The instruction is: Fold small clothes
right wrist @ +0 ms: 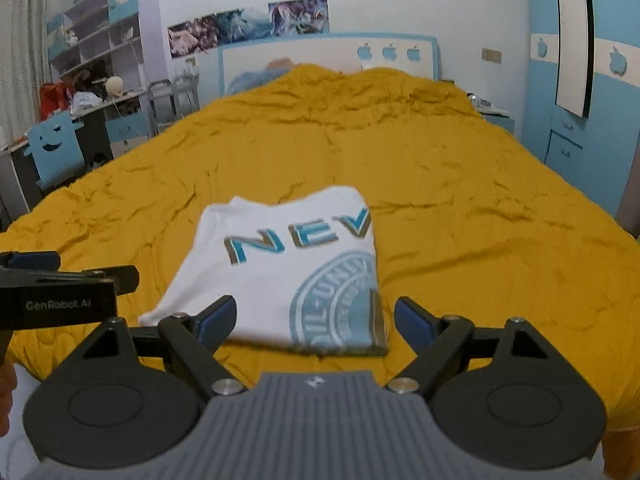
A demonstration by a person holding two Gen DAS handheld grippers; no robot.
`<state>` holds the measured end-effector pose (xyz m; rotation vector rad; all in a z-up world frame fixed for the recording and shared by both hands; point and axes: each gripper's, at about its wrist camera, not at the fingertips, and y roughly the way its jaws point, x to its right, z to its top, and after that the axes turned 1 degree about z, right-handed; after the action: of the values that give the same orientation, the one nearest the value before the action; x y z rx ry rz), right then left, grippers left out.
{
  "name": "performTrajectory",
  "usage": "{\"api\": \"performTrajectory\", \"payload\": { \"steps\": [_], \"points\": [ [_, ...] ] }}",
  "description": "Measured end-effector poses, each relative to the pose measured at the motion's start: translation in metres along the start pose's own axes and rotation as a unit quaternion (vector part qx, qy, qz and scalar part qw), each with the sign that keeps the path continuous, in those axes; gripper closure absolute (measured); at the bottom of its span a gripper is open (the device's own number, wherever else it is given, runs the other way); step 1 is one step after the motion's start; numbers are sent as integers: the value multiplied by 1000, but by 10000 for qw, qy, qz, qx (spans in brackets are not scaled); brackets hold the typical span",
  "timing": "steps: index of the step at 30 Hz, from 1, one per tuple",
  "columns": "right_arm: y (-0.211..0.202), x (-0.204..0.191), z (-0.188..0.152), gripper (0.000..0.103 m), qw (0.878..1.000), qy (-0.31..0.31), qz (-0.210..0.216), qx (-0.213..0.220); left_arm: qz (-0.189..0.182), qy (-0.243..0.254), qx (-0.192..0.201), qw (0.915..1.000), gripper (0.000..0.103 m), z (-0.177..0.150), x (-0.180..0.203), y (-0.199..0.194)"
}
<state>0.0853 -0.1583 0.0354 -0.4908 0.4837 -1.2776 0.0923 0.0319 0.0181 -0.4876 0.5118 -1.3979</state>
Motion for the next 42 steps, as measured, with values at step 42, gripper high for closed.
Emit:
{"api": "performTrajectory", "payload": {
  "steps": [42],
  "points": [
    [6, 1, -1, 21, 10000, -47, 6, -24, 18, 101, -64, 9999, 0, -3, 3, -3]
  ]
}}
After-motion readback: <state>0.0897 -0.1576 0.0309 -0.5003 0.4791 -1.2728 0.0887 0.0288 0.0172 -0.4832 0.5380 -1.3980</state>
